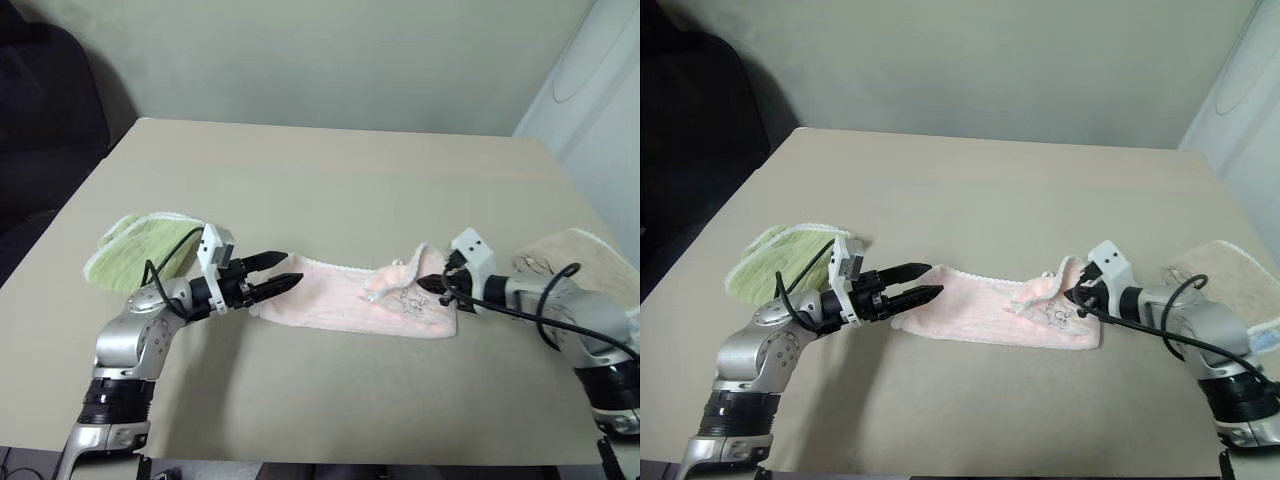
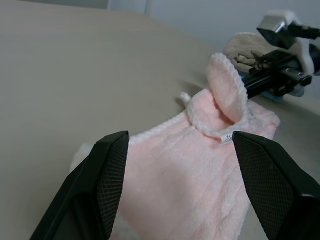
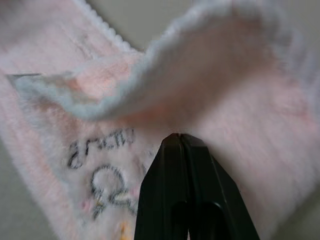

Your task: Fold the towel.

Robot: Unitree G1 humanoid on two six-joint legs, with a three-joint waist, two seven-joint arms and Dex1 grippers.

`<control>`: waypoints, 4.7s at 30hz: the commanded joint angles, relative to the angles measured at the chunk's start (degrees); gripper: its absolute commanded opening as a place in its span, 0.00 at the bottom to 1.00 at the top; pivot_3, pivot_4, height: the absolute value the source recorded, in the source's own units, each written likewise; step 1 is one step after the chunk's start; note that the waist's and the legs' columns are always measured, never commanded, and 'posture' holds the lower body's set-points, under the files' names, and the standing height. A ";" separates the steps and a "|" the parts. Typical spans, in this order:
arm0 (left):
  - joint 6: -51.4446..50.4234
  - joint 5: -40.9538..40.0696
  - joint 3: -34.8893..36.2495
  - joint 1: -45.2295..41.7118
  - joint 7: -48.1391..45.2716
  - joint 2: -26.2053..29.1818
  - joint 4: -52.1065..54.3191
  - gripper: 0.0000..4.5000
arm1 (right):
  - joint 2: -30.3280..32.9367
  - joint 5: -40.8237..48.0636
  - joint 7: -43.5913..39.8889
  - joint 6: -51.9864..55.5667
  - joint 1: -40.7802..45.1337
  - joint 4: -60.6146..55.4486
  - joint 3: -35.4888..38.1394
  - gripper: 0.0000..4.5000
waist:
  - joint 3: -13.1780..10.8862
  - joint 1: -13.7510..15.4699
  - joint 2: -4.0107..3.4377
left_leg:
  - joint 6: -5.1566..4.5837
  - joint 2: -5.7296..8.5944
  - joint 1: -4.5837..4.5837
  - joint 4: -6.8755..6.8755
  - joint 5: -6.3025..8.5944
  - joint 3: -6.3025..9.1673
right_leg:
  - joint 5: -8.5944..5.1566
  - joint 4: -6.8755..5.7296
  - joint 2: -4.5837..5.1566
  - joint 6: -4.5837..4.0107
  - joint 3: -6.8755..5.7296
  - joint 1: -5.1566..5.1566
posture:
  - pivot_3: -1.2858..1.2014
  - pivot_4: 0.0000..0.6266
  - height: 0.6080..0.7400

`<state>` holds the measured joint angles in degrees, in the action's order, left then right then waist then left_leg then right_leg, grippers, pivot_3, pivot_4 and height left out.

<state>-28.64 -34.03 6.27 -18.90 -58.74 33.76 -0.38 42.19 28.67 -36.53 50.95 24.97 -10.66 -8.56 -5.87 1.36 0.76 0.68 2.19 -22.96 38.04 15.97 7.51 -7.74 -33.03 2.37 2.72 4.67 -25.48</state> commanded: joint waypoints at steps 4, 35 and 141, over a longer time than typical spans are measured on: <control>1.05 -0.47 1.65 0.81 0.19 0.38 2.31 0.80 | -1.58 -5.74 -4.71 -5.15 0.88 -2.56 -7.37 0.00 | 0.00 0.19 0.00 | -0.36 0.00 0.00 0.00 -0.20 0.01 | 0.00 0.03 0.00 -0.01 -0.02 0.04 | 0.52 0.24 1.00; -19.69 -23.60 27.56 4.29 14.61 5.11 5.50 0.99 | 1.68 -1.35 -10.08 -7.76 -2.86 -11.13 8.83 0.00 | -0.05 -0.38 0.13 | 0.64 0.02 0.04 -0.01 -0.05 -0.02 | 0.00 0.04 -0.04 -0.14 0.03 0.06 | 0.52 0.24 1.00; -17.05 4.72 -43.15 -30.69 13.04 -11.82 2.55 0.01 | -7.26 0.05 4.12 -8.43 -7.55 -11.40 23.63 0.00 | -1.13 0.81 -0.14 | 0.53 -0.06 0.89 0.03 -0.01 0.24 | -0.50 0.11 -0.80 -0.07 0.25 1.17 | 0.52 0.24 1.00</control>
<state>-48.39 -31.86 -35.72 -49.78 -43.88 22.52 2.05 34.39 27.65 -33.18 42.43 17.29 -19.71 12.92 -7.00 2.17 0.62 1.20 2.14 -22.09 38.07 15.96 7.76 -8.23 -32.92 1.58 2.66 4.92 -24.30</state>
